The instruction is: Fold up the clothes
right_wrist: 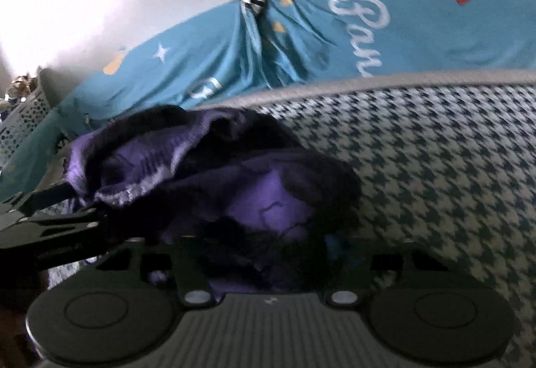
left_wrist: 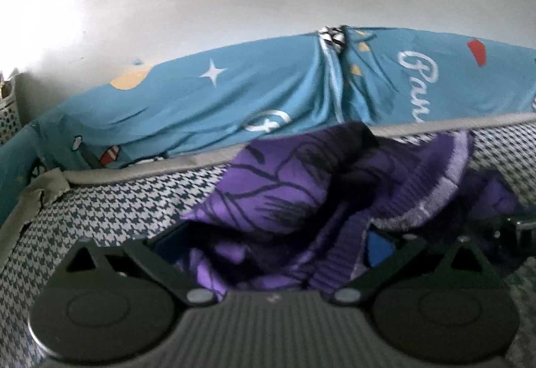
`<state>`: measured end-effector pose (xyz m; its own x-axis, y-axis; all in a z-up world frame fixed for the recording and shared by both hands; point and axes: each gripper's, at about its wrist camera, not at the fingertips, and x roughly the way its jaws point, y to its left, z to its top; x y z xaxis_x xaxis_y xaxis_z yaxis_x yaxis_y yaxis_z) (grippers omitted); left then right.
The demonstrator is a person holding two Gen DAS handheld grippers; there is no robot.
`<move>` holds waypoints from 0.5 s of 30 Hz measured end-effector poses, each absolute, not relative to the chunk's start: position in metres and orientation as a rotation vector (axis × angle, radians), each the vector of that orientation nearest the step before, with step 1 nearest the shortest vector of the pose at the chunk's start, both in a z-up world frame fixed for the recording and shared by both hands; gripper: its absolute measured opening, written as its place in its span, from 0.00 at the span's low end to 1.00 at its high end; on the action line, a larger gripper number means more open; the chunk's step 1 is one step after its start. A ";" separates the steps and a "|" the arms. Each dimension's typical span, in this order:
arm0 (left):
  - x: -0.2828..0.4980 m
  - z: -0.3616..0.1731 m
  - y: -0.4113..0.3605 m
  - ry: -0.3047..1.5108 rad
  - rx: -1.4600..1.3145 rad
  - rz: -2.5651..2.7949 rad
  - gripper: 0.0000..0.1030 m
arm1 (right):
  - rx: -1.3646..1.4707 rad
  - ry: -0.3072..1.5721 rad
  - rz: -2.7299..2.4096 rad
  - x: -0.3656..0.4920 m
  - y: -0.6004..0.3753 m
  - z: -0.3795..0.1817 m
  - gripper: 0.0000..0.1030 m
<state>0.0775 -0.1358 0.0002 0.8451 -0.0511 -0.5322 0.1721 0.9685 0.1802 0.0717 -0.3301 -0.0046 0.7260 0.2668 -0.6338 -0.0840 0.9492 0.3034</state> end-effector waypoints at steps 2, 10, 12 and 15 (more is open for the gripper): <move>0.084 0.003 -0.134 0.535 0.223 -0.097 1.00 | 0.252 0.698 0.200 0.075 -0.328 -0.002 0.28; 0.112 0.014 -0.120 0.470 0.188 -0.008 1.00 | 0.234 0.528 0.175 0.079 -0.327 0.021 0.20; 0.121 0.016 -0.116 0.466 0.164 0.011 1.00 | 0.220 0.489 0.163 0.080 -0.327 0.028 0.20; 0.135 0.020 -0.109 0.456 0.131 0.031 1.00 | 0.198 0.436 0.138 0.085 -0.328 0.036 0.19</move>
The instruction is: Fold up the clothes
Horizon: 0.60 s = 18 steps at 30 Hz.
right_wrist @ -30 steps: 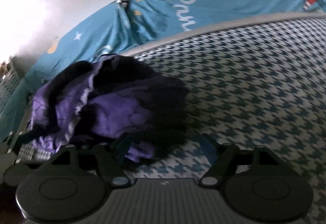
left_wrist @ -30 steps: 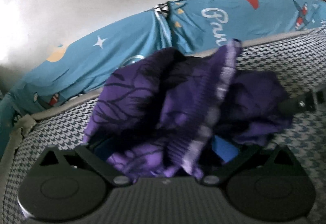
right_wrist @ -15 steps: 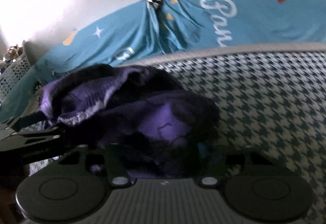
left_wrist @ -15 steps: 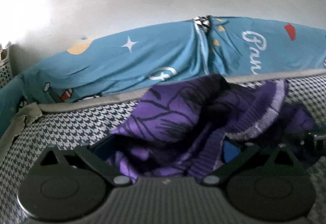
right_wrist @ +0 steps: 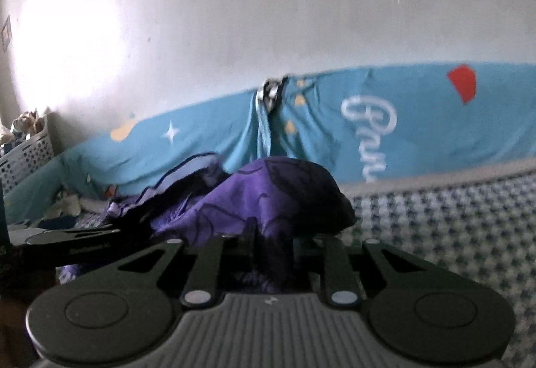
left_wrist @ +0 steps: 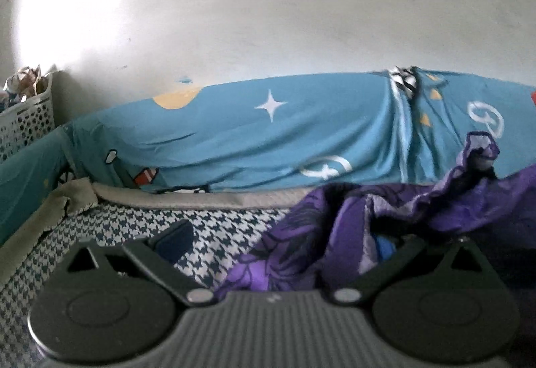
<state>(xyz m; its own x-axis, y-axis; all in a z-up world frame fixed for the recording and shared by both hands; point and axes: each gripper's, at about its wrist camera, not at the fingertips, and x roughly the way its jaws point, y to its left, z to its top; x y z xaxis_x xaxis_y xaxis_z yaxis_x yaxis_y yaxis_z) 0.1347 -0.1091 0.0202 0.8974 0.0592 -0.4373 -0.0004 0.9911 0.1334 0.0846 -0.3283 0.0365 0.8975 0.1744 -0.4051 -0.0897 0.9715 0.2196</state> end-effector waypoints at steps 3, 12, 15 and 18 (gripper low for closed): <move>0.148 0.026 -0.102 0.447 0.108 0.057 1.00 | 0.198 0.403 0.104 0.090 -0.334 0.042 0.19; 0.173 0.030 -0.071 0.484 -0.004 0.117 1.00 | 0.247 0.398 -0.084 0.117 -0.366 0.039 0.19; 0.167 0.030 -0.077 0.491 0.020 0.085 1.00 | 0.261 0.471 -0.105 0.128 -0.370 0.029 0.21; 0.161 0.030 -0.081 0.484 0.039 0.069 1.00 | 0.205 0.502 -0.140 0.129 -0.369 0.026 0.32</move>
